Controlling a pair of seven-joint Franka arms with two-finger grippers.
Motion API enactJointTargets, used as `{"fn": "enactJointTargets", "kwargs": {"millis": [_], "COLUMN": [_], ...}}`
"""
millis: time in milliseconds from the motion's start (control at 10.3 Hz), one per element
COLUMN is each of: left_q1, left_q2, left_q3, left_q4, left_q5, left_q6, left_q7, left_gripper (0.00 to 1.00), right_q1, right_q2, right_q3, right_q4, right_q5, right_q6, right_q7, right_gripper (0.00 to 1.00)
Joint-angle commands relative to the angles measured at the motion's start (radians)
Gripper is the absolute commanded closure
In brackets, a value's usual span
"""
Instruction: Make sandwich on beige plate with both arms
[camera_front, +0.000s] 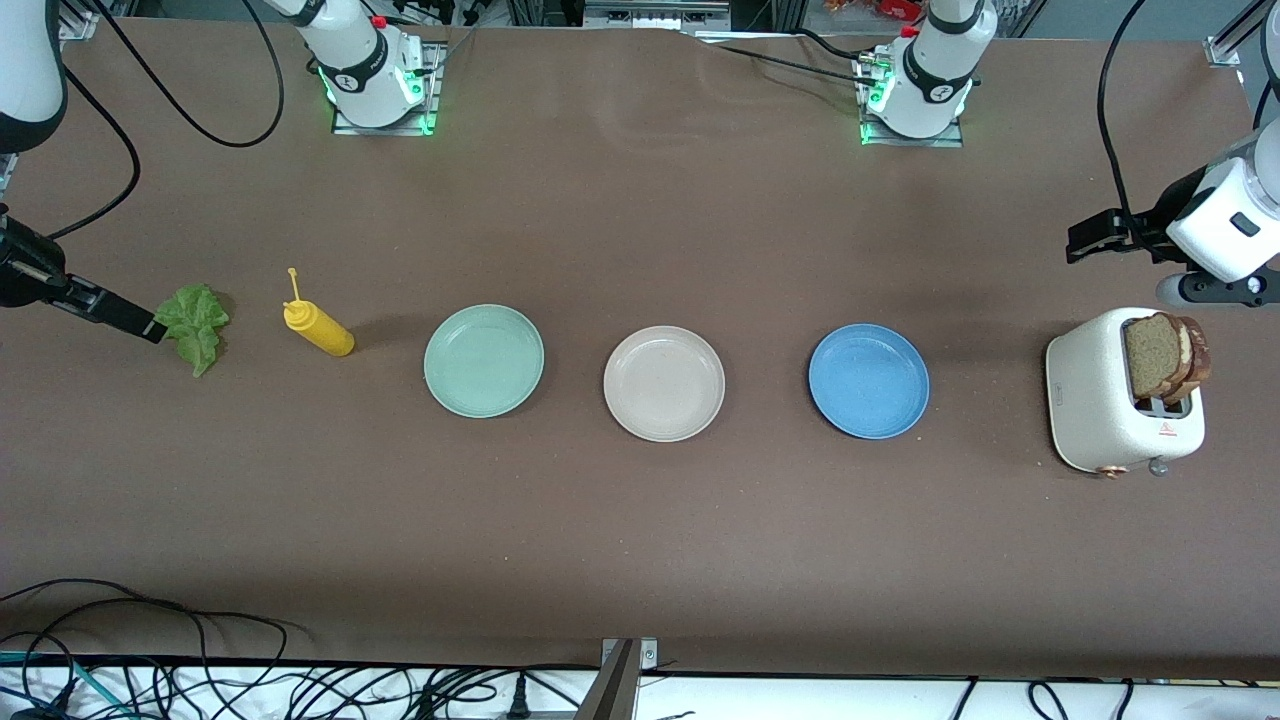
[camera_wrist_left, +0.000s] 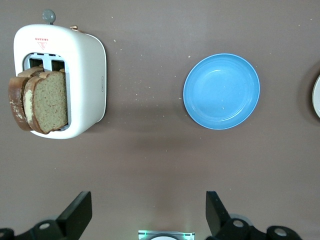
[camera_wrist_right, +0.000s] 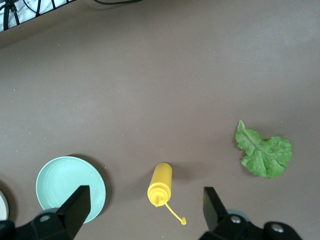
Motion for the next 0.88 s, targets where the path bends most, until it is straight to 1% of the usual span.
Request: {"fn": "enactJointTargets", "kwargs": {"millis": [0,584,681,779], "left_q1": [-0.001,-0.001,0.008,0.01], "left_q2": [-0.004,-0.002,0.03,0.036], "left_q3": [0.003,0.003,0.003,0.005], "left_q4": [0.003,0.002,0.003,0.005], "left_q5": [-0.023,-0.023,-0.023,-0.021], "left_q6": [-0.01,-0.01,-0.013,-0.016], "left_q7": [0.015,0.015,0.012,0.007], "left_gripper": [0.0,0.0,0.0,0.0], "right_q1": [0.007,0.007,0.007,0.007], "right_q2": [-0.02,-0.02,-0.02,-0.02], "right_q3": [-0.008,-0.008,-0.008,-0.008], "right_q4": [-0.02,-0.021,-0.021,-0.021], "right_q5": [0.017,0.017,0.016,0.017], "right_q6": [0.001,-0.001,-0.001,-0.001], "right_q7": [-0.01,-0.01,-0.012,-0.012], "right_gripper": [0.0,0.0,0.0,0.0]}}
